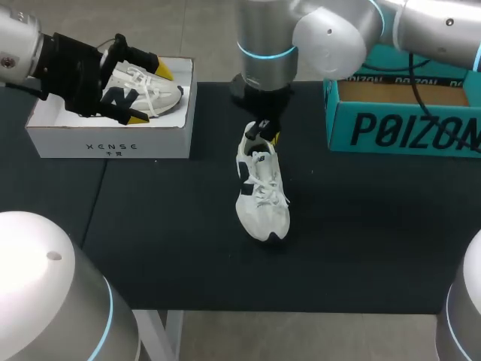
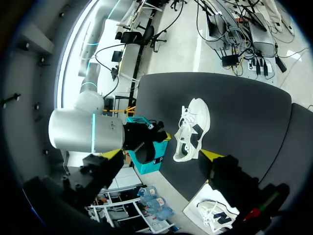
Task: Take the shoe out of the shoebox, open the shoe tongue, remove and reinsert the insole, then place the shoe into the shoebox
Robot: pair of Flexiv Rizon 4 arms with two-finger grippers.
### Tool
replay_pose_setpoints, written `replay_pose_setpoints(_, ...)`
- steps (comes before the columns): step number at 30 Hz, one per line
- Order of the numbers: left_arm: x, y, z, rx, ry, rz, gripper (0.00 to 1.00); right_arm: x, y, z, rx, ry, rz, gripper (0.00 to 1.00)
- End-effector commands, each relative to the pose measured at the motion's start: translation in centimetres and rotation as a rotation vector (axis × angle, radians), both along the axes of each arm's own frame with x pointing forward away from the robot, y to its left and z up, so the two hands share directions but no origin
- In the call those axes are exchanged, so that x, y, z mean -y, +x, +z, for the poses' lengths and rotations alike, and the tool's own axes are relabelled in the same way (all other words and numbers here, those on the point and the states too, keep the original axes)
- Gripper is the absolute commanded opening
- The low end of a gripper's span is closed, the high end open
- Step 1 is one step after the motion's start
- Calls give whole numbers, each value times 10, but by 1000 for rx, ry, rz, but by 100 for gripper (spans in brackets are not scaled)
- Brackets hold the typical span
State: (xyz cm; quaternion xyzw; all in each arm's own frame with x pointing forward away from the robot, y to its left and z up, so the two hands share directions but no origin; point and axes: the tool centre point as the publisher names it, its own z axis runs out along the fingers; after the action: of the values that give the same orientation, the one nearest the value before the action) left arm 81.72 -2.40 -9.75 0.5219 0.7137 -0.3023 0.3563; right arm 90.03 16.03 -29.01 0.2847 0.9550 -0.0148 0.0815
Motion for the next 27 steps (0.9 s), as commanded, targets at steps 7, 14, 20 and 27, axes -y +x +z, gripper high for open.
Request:
replay_pose_setpoints(7,0,0,0,1,3,1,100,6,39,2,101,-8,361,0)
replay_pose_setpoints(14,0,0,0,1,3,1,100,-15,54,-4,64,-119,489,0)
replay_pose_setpoints(20,0,0,0,1,3,1,100,-19,86,-16,71,-161,524,42)
replay_pose_setpoints(27,0,0,0,1,3,1,100,-25,108,-24,46,-148,508,53)
